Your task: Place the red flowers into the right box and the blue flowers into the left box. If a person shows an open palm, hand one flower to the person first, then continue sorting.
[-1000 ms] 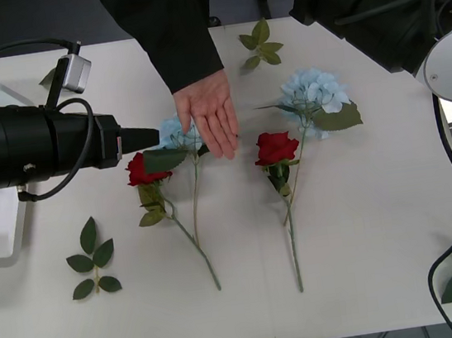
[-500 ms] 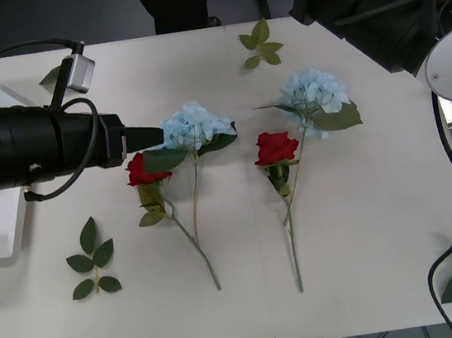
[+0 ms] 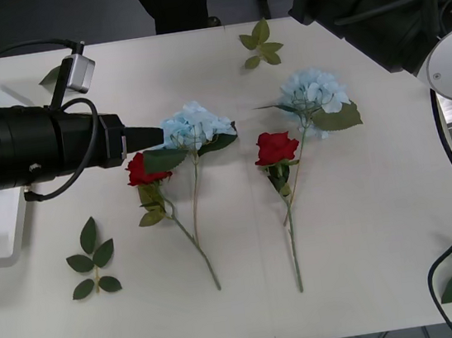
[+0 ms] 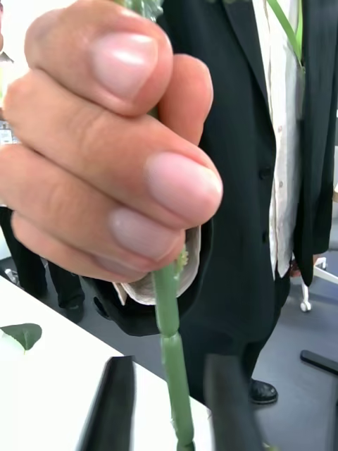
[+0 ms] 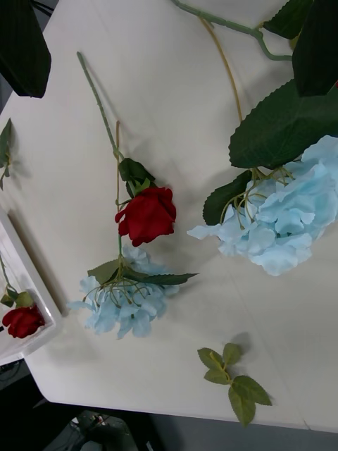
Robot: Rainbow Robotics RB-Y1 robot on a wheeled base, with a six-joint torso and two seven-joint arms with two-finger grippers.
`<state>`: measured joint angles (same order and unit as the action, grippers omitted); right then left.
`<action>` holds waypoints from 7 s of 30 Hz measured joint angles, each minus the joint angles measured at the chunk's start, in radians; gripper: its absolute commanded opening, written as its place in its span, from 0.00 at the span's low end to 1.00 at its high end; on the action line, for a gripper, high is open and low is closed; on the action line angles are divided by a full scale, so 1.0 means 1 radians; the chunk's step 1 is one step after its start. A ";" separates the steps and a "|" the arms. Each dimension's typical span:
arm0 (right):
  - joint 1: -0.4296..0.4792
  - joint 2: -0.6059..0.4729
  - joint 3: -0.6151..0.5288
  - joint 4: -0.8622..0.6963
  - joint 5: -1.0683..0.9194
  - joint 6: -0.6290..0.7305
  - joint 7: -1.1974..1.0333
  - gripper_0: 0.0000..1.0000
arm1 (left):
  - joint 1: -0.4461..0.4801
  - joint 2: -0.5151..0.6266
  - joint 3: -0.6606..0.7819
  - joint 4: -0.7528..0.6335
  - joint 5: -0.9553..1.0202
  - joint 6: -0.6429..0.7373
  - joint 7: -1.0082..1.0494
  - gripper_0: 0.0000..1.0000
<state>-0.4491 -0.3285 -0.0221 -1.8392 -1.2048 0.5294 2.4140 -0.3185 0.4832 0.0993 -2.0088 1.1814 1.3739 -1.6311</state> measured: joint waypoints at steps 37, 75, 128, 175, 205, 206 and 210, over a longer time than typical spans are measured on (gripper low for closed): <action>0.152 -0.068 -0.249 -0.008 0.214 0.791 -0.535 1.00 | 0.091 0.000 0.004 -0.030 -0.186 0.000 0.017 1.00; -0.085 -0.019 0.269 0.228 0.974 0.989 -1.418 1.00 | 0.030 -0.110 -0.549 0.153 -1.087 -0.101 0.848 1.00; -0.085 -0.040 0.335 0.325 1.049 0.927 -1.510 0.00 | 0.116 0.065 -0.383 -0.073 -0.847 -0.042 0.645 0.00; 0.088 -0.159 -0.182 -0.206 0.357 1.177 -0.770 1.00 | -0.045 -0.114 -0.476 -0.030 0.129 -0.841 -0.156 0.00; 0.176 -0.001 -0.254 -0.201 -0.393 1.096 -0.529 1.00 | -0.071 -0.179 -0.435 0.015 0.150 -0.850 -0.145 0.00; 0.176 0.002 -0.241 -0.201 -0.393 1.085 -0.529 1.00 | -0.071 -0.179 -0.435 0.015 0.150 -0.850 -0.145 0.00; 0.178 0.017 -0.200 -0.201 -0.392 1.060 -0.529 1.00 | -0.071 -0.179 -0.435 0.015 0.150 -0.850 -0.140 0.00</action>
<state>-0.2716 -0.3113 -0.2222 -2.0402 -1.5967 1.5892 1.8849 -0.3892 0.3037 -0.3352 -1.9936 1.3315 0.5242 -1.7713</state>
